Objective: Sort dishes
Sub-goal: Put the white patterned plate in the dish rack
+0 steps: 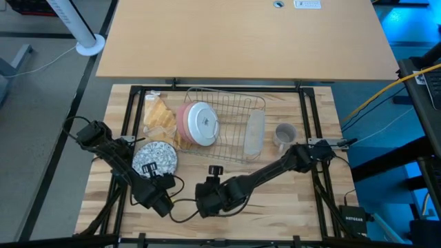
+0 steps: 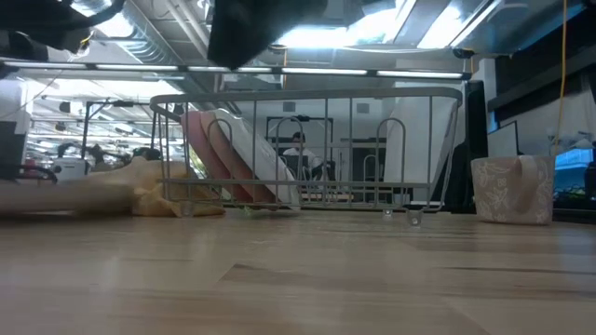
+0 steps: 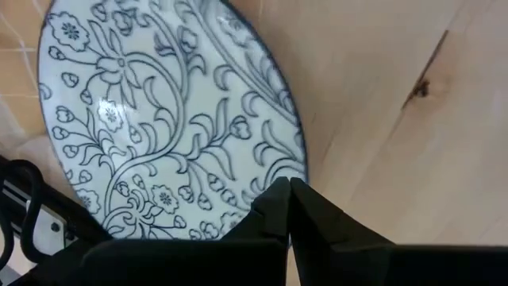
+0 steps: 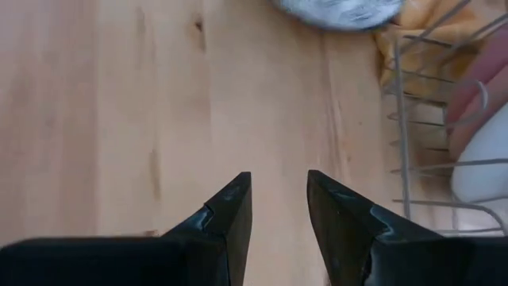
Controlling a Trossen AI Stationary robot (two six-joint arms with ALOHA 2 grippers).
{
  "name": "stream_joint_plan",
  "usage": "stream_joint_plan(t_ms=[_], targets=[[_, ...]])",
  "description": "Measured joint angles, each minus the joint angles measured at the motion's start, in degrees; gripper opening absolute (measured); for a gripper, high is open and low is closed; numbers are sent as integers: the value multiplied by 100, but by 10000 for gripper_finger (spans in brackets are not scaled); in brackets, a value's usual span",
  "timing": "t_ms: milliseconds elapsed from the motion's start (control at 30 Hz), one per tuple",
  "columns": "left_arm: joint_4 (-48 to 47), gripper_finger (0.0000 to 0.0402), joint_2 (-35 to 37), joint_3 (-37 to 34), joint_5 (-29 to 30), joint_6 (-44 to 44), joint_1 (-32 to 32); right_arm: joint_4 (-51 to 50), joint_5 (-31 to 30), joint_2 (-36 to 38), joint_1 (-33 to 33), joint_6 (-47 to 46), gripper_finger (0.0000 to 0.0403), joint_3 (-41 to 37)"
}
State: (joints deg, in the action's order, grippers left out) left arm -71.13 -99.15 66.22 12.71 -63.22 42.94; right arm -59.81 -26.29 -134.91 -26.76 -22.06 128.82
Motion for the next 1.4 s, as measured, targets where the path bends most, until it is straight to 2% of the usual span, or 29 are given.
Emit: stream_joint_plan(t_ms=[167, 367, 467, 567, 700, 800, 933, 1167, 1400], targets=[[-26, 1, 0, 0, -49, 20, 34, -22, -362, -222, -31, -2, 128, -38], [84, 0, 3, -53, -199, 184, 33, -22, -340, -272, -30, -3, 128, -38], [578, 2, 4, -212, -225, 601, 33, -24, -296, -272, -31, -4, 128, -38], [1030, 22, 4, -410, -301, 513, 33, -26, -143, -272, -39, -9, 128, -38], [1003, 67, 4, -591, -552, 258, 30, -28, -58, -272, -100, -12, 128, -38], [1008, 100, 2, -627, -783, 401, 28, -24, -69, -272, -144, -11, 128, -38], [1047, 132, 2, -648, -661, 667, 31, -24, -86, -272, -194, -17, 128, -38], [1131, 156, 2, -965, -592, 483, 31, -20, -146, -272, -311, -36, 128, -38], [1237, 153, 15, -1228, -592, 468, 13, -22, -172, -272, -544, -37, 128, -38]])
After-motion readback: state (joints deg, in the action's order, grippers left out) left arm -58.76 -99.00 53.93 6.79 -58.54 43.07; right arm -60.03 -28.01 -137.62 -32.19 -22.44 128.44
